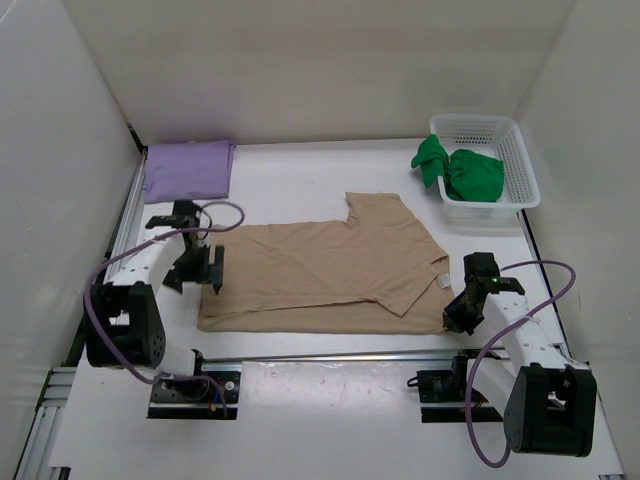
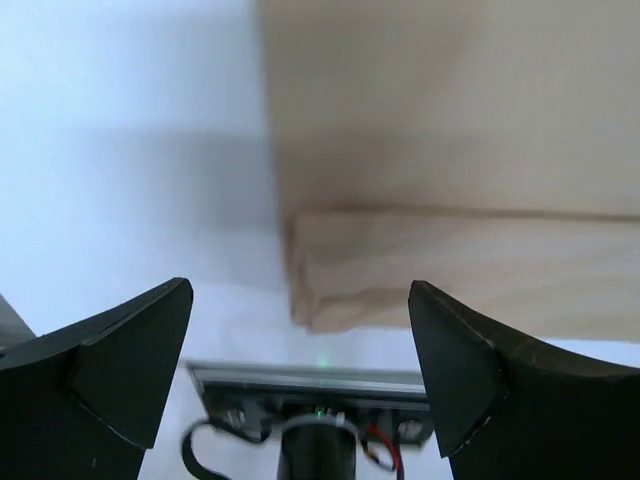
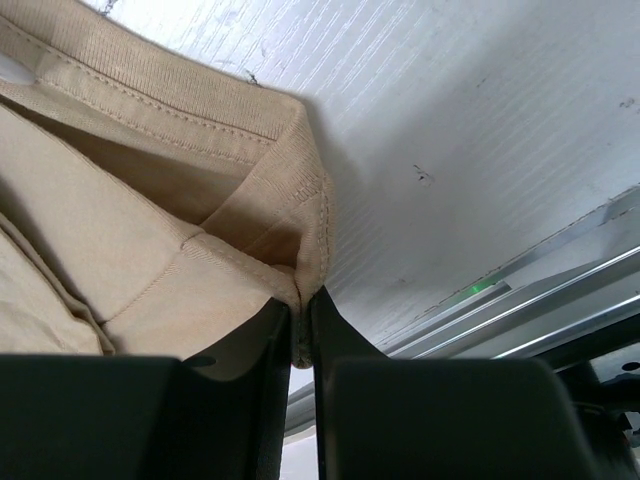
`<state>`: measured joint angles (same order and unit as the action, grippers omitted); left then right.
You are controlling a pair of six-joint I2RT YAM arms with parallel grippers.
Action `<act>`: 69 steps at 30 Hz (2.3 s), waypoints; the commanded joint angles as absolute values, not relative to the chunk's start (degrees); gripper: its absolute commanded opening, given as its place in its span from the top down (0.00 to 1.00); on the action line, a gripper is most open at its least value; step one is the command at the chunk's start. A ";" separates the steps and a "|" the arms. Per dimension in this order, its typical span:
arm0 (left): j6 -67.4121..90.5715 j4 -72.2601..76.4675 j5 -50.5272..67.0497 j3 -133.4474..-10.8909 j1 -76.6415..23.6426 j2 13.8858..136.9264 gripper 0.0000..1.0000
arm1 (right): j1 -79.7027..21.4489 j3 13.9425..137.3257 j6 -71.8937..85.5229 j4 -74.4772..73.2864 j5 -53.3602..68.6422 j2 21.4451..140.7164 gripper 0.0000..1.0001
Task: Fold and stack the t-shirts
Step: Fold the flattened tshirt in 1/3 of the way
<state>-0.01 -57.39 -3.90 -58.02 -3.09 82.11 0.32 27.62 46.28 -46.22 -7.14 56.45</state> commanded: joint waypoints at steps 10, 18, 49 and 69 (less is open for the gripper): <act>0.00 -56.08 4.14 -47.38 5.80 90.78 0.00 | 0.62 27.95 47.02 -47.11 -9.58 55.20 0.87; 0.00 -53.35 1.84 -43.77 8.25 93.60 0.80 | 1.14 29.00 49.56 -48.95 -10.11 53.36 0.98; 0.00 -59.15 -0.96 -41.30 10.55 87.54 0.70 | 1.14 27.25 56.34 -56.07 -11.25 44.82 0.86; 0.00 -50.90 -26.80 -35.61 -16.77 65.13 0.08 | -31.28 48.25 44.21 -47.91 -13.72 64.94 0.27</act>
